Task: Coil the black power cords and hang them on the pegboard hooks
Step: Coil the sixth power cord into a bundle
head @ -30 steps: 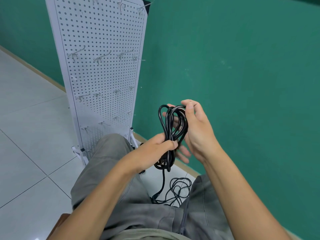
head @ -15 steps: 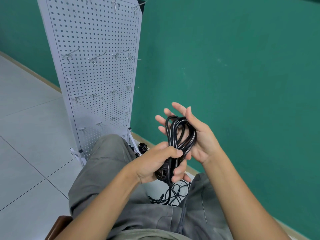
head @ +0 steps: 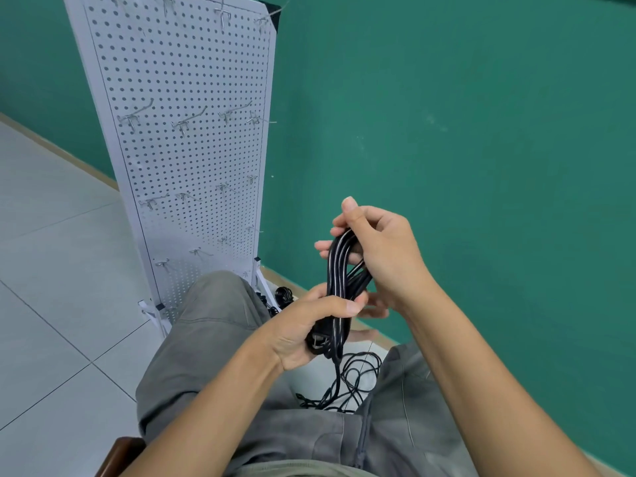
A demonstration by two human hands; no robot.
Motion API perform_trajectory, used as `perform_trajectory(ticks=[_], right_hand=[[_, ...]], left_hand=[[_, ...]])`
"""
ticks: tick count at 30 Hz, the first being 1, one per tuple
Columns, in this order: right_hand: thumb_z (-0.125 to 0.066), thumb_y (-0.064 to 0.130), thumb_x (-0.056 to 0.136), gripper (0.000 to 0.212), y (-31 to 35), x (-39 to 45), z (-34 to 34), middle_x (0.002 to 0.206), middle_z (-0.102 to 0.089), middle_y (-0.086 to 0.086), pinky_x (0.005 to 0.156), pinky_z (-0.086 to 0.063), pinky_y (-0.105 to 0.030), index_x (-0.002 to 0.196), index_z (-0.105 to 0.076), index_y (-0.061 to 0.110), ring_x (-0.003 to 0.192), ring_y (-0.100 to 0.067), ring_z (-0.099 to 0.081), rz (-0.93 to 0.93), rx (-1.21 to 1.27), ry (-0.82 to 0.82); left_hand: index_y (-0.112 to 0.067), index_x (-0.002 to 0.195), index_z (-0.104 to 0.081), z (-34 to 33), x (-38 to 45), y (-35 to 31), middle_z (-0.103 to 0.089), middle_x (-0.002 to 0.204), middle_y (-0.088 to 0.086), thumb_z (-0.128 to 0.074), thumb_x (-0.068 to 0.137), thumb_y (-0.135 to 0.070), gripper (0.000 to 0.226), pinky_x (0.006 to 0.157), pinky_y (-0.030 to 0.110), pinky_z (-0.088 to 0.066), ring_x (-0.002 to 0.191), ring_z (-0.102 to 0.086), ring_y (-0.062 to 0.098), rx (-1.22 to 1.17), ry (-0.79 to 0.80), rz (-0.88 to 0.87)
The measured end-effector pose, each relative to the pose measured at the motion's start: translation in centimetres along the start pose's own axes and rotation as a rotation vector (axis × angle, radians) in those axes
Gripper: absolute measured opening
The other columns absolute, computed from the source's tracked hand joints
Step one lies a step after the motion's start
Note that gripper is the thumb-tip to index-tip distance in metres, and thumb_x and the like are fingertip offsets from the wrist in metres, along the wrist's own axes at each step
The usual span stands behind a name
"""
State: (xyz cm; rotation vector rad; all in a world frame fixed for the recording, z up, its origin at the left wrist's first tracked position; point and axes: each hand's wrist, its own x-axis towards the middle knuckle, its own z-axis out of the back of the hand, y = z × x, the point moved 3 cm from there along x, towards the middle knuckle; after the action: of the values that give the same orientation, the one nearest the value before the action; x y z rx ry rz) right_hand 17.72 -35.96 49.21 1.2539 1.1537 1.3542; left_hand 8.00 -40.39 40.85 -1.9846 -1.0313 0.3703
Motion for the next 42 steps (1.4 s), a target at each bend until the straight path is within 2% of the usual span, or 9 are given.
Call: perform_trajectory(ticks=[4, 7, 10, 14, 18, 21, 26, 29, 42], right_hand=[[-0.068, 0.039, 0.096, 0.040, -0.6, 0.5, 0.9, 0.071, -0.074, -0.012, 0.069, -0.063, -0.048, 0.071, -0.066, 0.007, 0.069, -0.036, -0.074, 0.082, -0.281, -0.111], [-0.062, 0.051, 0.097, 0.061, -1.1, 0.4, 2.0, 0.058, -0.062, -0.013, 0.060, -0.055, -0.035, 0.066, -0.060, -0.001, 0.054, -0.031, -0.060, 0.120, -0.470, -0.161], [-0.054, 0.054, 0.101, 0.067, -1.2, 0.1, 2.6, 0.051, -0.033, 0.001, 0.051, -0.027, -0.028, 0.060, -0.036, 0.004, 0.050, -0.014, -0.030, 0.130, -0.576, -0.132], [-0.044, 0.061, 0.102, 0.068, -1.1, -0.1, 2.9, 0.042, -0.051, 0.008, 0.055, -0.036, -0.025, 0.054, -0.039, 0.013, 0.044, -0.014, -0.042, 0.015, -0.575, -0.012], [-0.032, 0.071, 0.099, 0.076, -1.7, -0.4, 2.3, 0.073, -0.074, -0.007, 0.061, -0.054, -0.026, 0.096, -0.068, 0.003, 0.054, -0.015, -0.058, -0.196, -0.308, 0.164], [-0.020, 0.075, 0.095, 0.083, -3.6, -1.0, 1.1, 0.089, -0.070, -0.010, 0.077, -0.056, -0.036, 0.127, -0.059, 0.009, 0.073, -0.020, -0.064, -0.304, 0.065, 0.350], [-0.014, 0.081, 0.089, 0.098, -8.5, -2.9, -1.2, 0.108, -0.073, -0.002, 0.112, -0.045, -0.049, 0.132, -0.061, 0.007, 0.115, -0.028, -0.066, -0.358, 0.068, 0.543], [-0.017, 0.078, 0.092, 0.092, -10.1, -3.8, -2.2, 0.125, -0.071, -0.010, 0.111, -0.045, -0.042, 0.134, -0.060, 0.008, 0.125, -0.024, -0.063, -0.348, 0.005, 0.554], [-0.067, 0.020, 0.099, 0.018, -8.5, -4.3, -1.0, 0.071, -0.066, -0.007, 0.086, -0.052, -0.041, 0.085, -0.074, 0.011, 0.073, -0.018, -0.062, -0.102, -0.358, 0.463]], left_hand=[[-0.008, 0.090, -0.059, -0.2, -0.1, -0.3, -0.069, 0.081, 0.010, -0.058, 0.094, -0.013, 0.007, 0.076, 0.045, -0.063, 0.070, -0.072, 0.029, 0.102, -0.009, 0.065], [-0.010, 0.088, -0.055, -0.2, -0.1, -0.4, -0.050, 0.062, 0.000, -0.056, 0.091, -0.014, 0.005, 0.054, 0.030, -0.052, 0.048, -0.053, 0.015, 0.165, -0.027, 0.079], [-0.008, 0.098, -0.056, -0.2, 0.0, -0.3, -0.043, 0.060, -0.001, -0.053, 0.090, -0.013, 0.010, 0.048, 0.025, -0.043, 0.045, -0.046, 0.013, 0.151, -0.049, 0.096], [-0.007, 0.102, -0.060, -0.2, 0.1, -0.3, -0.041, 0.058, -0.001, -0.055, 0.091, -0.018, 0.016, 0.046, 0.023, -0.041, 0.043, -0.043, 0.013, 0.172, -0.077, 0.076], [-0.006, 0.099, -0.058, 0.2, 0.3, -1.1, -0.041, 0.057, 0.000, -0.054, 0.105, -0.017, 0.013, 0.046, 0.024, -0.040, 0.044, -0.042, 0.015, 0.201, -0.191, 0.005], [-0.006, 0.098, -0.055, 1.3, 0.2, -2.5, -0.042, 0.056, -0.001, -0.045, 0.108, -0.016, 0.018, 0.047, 0.026, -0.041, 0.044, -0.042, 0.016, 0.185, -0.302, -0.083], [-0.013, 0.097, -0.051, 3.5, -0.9, -5.2, -0.043, 0.060, -0.004, -0.046, 0.108, -0.020, 0.014, 0.049, 0.025, -0.044, 0.049, -0.045, 0.013, 0.103, -0.438, -0.200], [-0.014, 0.096, -0.048, 4.6, -1.3, -6.0, -0.045, 0.061, -0.005, -0.048, 0.108, -0.019, 0.013, 0.052, 0.025, -0.048, 0.052, -0.048, 0.013, 0.061, -0.489, -0.250], [-0.015, 0.101, -0.049, 7.4, -1.6, -6.4, -0.048, 0.063, -0.008, -0.051, 0.107, -0.029, 0.015, 0.061, 0.028, -0.049, 0.055, -0.053, 0.010, -0.033, -0.714, -0.415]])
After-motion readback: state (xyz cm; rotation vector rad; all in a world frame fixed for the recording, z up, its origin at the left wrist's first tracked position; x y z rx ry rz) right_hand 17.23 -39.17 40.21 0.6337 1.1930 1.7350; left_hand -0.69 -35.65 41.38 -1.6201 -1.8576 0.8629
